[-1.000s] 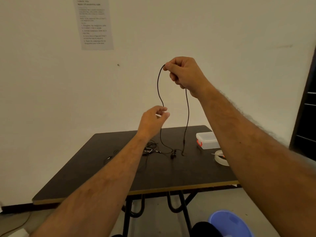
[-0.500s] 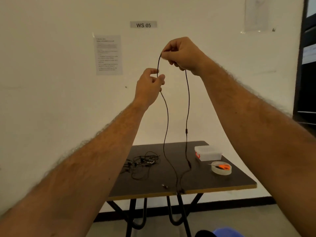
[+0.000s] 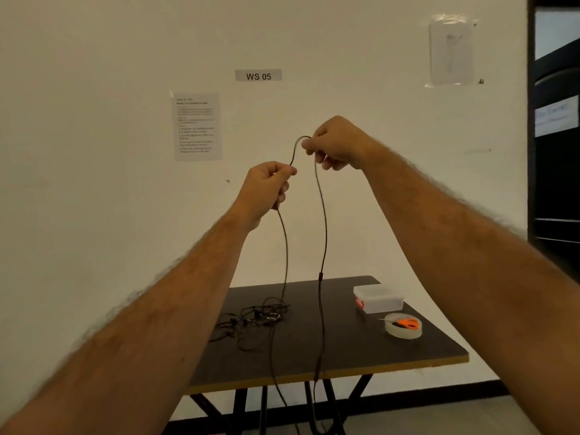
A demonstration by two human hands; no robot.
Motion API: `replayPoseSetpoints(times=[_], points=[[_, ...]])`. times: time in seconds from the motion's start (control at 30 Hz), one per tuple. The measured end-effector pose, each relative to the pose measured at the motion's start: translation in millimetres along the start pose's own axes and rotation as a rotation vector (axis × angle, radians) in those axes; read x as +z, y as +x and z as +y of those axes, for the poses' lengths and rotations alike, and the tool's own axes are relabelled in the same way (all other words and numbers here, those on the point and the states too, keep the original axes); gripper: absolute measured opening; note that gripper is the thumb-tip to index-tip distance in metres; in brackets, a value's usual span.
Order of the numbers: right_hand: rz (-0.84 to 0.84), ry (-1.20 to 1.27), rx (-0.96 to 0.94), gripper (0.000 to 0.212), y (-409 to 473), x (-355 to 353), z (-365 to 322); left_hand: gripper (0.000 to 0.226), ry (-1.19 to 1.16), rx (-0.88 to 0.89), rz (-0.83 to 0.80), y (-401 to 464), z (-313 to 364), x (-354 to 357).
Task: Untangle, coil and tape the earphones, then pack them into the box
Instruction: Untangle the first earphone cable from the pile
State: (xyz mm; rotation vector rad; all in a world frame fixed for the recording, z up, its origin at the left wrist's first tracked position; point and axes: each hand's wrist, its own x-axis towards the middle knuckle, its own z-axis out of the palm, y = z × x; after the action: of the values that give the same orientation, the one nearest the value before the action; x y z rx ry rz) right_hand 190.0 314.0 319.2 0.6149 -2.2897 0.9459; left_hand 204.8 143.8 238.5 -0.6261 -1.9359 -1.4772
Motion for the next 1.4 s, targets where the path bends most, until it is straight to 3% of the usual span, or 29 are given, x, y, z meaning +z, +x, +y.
replayPoseSetpoints(times=[0.1, 0.17, 0.37, 0.47, 0.53, 0.7, 0.87, 0.93, 1.03, 1.07, 1.2, 1.27, 1.33, 1.4], points=[[-0.159, 0.211, -0.085, 0.02, -12, -1, -16, 0.016, 0.023, -0.022, -0.008, 0, 7, 2], [-0.182, 0.226, -0.124, 0.018, -13, 0, -20, 0.017, 0.037, -0.024, 0.005, 1, 10, 3], [0.064, -0.223, -0.127, 0.014, -5, 7, -5, 0.018, -0.149, -0.022, 0.027, 7, 19, -4], [-0.191, -0.263, -0.051, 0.018, -10, 14, 3, 0.021, -0.236, -0.062, 0.046, 16, 24, -7], [-0.264, -0.109, -0.062, 0.021, -14, 22, 5, 0.023, -0.17, -0.099, 0.036, 20, 23, -6], [-0.026, 0.135, -0.131, 0.047, -12, 39, 5, 0.032, 0.241, -0.082, 0.006, 23, 22, 9], [-0.21, 0.291, -0.14, 0.025, -24, 38, 16, 0.036, 0.489, 0.009, 0.019, 23, 17, 3], [-0.085, 0.299, -0.126, 0.014, -23, 34, 25, 0.036, 0.444, -0.024, 0.008, 22, 10, -4], [0.25, 0.355, -0.004, 0.01, -11, 28, 42, 0.031, 0.299, -0.112, -0.064, 17, 0, -13], [0.247, 0.344, 0.043, 0.012, -10, 26, 46, 0.03, 0.263, -0.125, -0.085, 16, -3, -15], [-0.293, 0.377, 0.072, 0.052, -19, 28, 49, 0.031, 0.215, -0.111, -0.156, 12, -2, -11], [-0.518, 0.499, -0.006, 0.051, -27, 30, 42, 0.034, 0.261, -0.09, -0.204, 10, 2, -4], [-0.569, 0.505, -0.065, 0.037, -29, 33, 38, 0.033, 0.269, -0.081, -0.241, 8, 5, 1], [-0.436, 0.418, -0.094, 0.025, -27, 35, 40, 0.036, 0.278, -0.099, -0.255, 8, 3, -1]])
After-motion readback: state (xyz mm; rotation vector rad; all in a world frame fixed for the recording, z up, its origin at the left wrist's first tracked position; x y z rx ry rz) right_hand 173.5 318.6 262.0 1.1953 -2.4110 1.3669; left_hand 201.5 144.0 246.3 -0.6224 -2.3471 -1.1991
